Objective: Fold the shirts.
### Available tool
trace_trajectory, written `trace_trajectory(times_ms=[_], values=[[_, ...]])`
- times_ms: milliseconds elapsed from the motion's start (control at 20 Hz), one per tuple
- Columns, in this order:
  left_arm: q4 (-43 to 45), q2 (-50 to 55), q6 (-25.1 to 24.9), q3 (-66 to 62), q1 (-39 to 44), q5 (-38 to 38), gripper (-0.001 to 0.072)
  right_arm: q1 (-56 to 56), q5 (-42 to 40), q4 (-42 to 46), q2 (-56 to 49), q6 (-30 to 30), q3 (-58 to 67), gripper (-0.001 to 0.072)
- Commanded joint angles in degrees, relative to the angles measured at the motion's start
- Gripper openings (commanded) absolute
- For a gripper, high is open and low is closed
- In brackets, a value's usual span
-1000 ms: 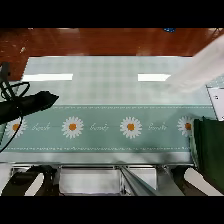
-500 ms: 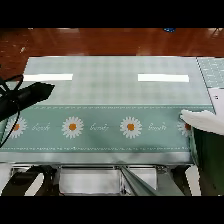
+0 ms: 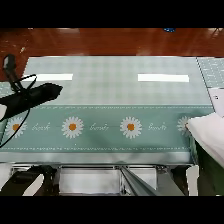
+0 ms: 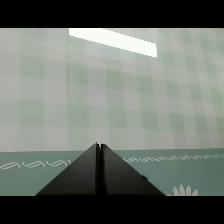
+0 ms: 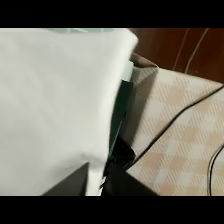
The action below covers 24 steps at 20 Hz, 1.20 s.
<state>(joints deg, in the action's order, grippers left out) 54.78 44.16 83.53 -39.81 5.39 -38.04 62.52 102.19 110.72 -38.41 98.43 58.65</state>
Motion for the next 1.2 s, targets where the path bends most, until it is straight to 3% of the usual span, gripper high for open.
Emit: trace_trajectory(times_ms=[0, 150, 250, 300, 400, 500, 600, 700, 800, 950, 1150], values=[[0.0, 4.9, -0.4, 0.0, 4.0, 3.2, 0.0013, 0.3, 0.1, 2.6, -1.4, 0.1, -4.6, 0.0416], [3.0, 8.0, -4.7, -2.7, 1.9, 3.4, 0.0013, -1.1, -3.5, 0.5, -5.2, 0.4, -2.1, 0.0415], [3.9, 8.4, -4.7, -7.7, -4.0, 3.3, 0.0013, -4.3, -9.2, -8.2, -9.5, 0.4, 5.5, 0.0399], [3.6, 8.5, -4.7, -12.0, -7.8, 2.4, 0.0013, -6.8, -12.8, -15.1, -12.0, 0.3, 10.2, 0.0329], [2.3, 9.5, -4.7, -22.5, -12.8, -0.5, 0.0012, -14.8, -20.9, -35.0, -17.9, -4.0, 20.0, 0.0026], [2.1, 12.2, -4.6, -33.7, -12.8, -5.1, 0.0012, -28.1, -29.7, -48.2, -23.6, -6.9, 27.3, 0.0026], [2.2, 16.4, -4.4, -43.5, -8.2, -12.3, 0.0012, -44.9, -35.9, -45.8, -28.7, -8.5, 31.1, 0.0026], [5.8, 20.1, -4.2, -45.9, -1.6, -17.7, 0.0012, -59.3, -38.6, -37.9, -33.7, -8.0, 31.3, 0.0026], [17.0, 23.5, 2.7, -42.8, 3.8, -23.4, 0.0012, -68.5, -36.3, -26.1, -39.3, -4.0, 30.6, 0.0024], [25.0, 27.4, 10.2, -32.9, 5.7, -23.9, 0.0012, -73.5, -34.7, -19.0, -45.0, -2.0, 24.7, 0.0024], [24.7, 30.8, 10.5, -30.3, 4.9, -25.2, 0.0013, -73.4, -33.2, -18.3, -47.5, -2.0, 20.1, 0.0025]])
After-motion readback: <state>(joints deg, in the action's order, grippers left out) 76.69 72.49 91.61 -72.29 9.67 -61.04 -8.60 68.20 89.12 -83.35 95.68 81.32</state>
